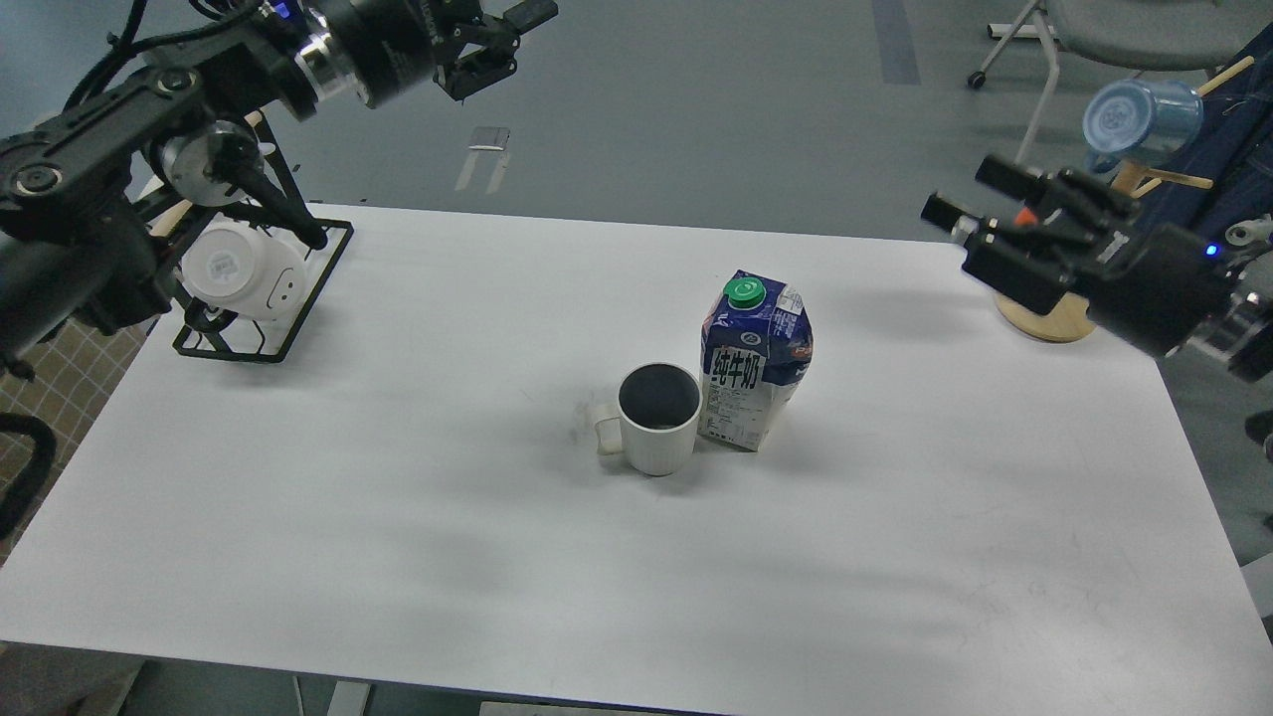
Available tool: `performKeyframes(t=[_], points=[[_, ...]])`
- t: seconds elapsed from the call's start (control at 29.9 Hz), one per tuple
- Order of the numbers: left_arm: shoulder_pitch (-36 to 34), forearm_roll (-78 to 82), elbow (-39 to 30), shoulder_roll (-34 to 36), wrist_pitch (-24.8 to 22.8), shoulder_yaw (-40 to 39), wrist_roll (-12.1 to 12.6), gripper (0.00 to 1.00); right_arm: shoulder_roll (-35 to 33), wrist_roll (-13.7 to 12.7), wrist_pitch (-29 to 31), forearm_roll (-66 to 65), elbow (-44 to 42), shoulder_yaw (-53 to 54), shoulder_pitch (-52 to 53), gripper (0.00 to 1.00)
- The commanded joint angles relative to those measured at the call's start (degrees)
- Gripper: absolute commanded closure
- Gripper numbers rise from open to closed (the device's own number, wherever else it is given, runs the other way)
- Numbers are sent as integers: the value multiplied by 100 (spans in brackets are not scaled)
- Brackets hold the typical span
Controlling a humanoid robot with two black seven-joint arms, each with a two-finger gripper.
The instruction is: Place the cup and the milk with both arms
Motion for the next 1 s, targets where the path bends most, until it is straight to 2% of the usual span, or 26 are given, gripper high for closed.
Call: performKeyframes(t=[0.0,0.07,0.2,0.27,0.3,0.33,0.4,0.47,0.53,0.77,0.9,0.97], points=[[-8,-26,23,1,0,-55,-9,3,73,1,984,958,-374,819,120,13],[-8,-44,145,-34,0,-81,-53,3,579,1,1791,1553,-1057,1433,173,12],[-8,-61,453,-227,0,-169,-97,2,1548,1,2409,2320,-2350,2023,208,3],[-8,-70,742,-508,0,-239,-123,2,2371,1,2751,2558,-3568,2313,444,0],[-8,-79,822,-579,0,-274,-132,2,2619,1,2849,2593,-3905,2367,532,0],[-8,-79,979,-736,144,-361,-141,2,3100,1,3050,2672,-4544,2489,672,0],[-8,-105,1129,-895,373,-493,-176,2,3499,1,3262,2787,-5154,2639,796,0],[-8,-105,1323,-1167,637,-687,-307,2,4183,1,3674,2989,-6032,2920,972,0],[-8,-97,1463,-1273,717,-627,-326,2,4597,1,3842,3103,-6498,3043,1069,0],[-17,-96,2325,-1643,559,-617,-308,2,5259,1,4282,3815,-7029,3237,999,0],[-8,-105,3088,-1888,0,-617,-317,3,5478,1,4484,4351,-7011,3237,631,0],[0,-114,3274,-1976,0,-608,-343,2,5548,1,4467,4369,-6994,3237,533,0]])
